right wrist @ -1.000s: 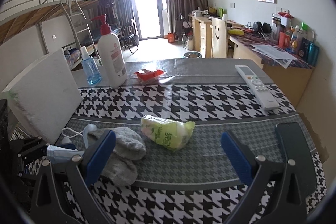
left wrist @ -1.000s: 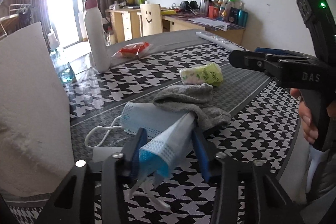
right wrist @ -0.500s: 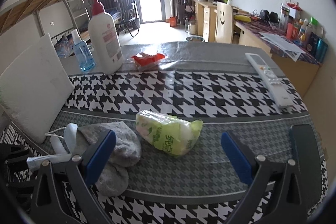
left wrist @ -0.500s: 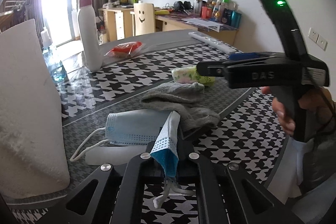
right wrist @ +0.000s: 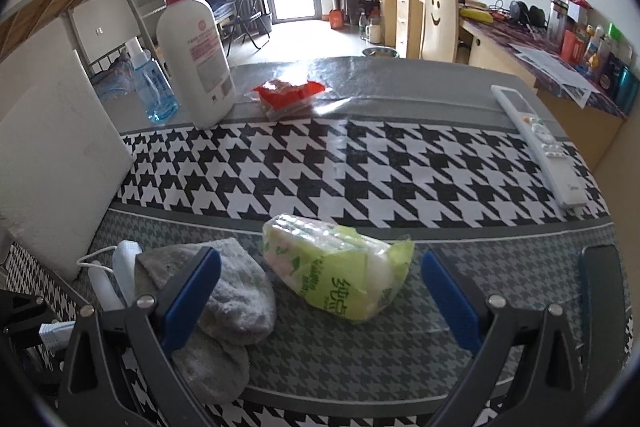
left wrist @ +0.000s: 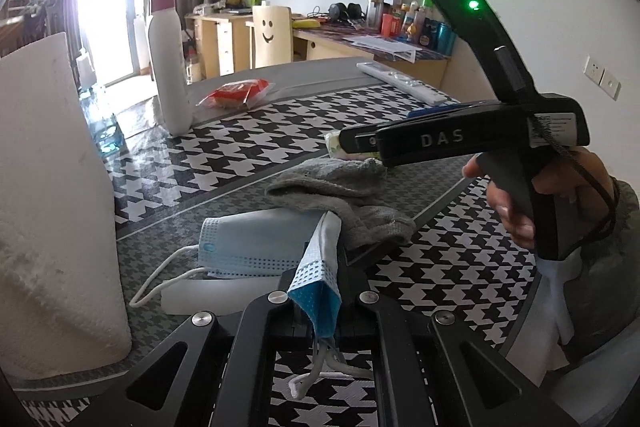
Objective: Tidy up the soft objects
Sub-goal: 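Lift the blue mask with the left tool while the right tool grasps the green tissue pack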
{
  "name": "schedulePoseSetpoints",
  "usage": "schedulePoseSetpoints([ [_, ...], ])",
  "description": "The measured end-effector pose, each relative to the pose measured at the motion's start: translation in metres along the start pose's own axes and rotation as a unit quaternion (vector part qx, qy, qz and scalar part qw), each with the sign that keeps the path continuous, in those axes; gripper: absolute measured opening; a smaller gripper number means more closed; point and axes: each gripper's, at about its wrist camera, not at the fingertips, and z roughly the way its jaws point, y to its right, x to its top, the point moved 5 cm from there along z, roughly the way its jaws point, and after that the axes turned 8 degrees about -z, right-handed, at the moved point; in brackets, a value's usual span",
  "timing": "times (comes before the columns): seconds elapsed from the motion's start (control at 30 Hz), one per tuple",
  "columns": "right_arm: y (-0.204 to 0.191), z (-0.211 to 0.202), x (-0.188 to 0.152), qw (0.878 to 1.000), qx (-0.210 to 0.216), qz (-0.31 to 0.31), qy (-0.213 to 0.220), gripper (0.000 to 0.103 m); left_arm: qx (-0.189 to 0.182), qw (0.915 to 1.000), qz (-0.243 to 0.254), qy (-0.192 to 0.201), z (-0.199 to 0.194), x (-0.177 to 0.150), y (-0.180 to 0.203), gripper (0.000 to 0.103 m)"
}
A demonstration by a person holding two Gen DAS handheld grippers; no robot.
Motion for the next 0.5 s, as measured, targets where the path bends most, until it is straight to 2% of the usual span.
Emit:
schedulePoseSetpoints([
  [0.27, -0.002, 0.008, 0.000, 1.000, -0.004, -0.003, -0.009, 0.101, 0.002, 1.0000, -0.002, 0.001, 0.000, 0.001, 0.000, 0.006],
  [0.5, -0.001, 0.014, -0.005, 1.000, 0.008, 0.004, -0.023, 0.087, 0.003, 1.0000, -0.002, 0.003, -0.001, 0.001, -0.001, 0.006],
])
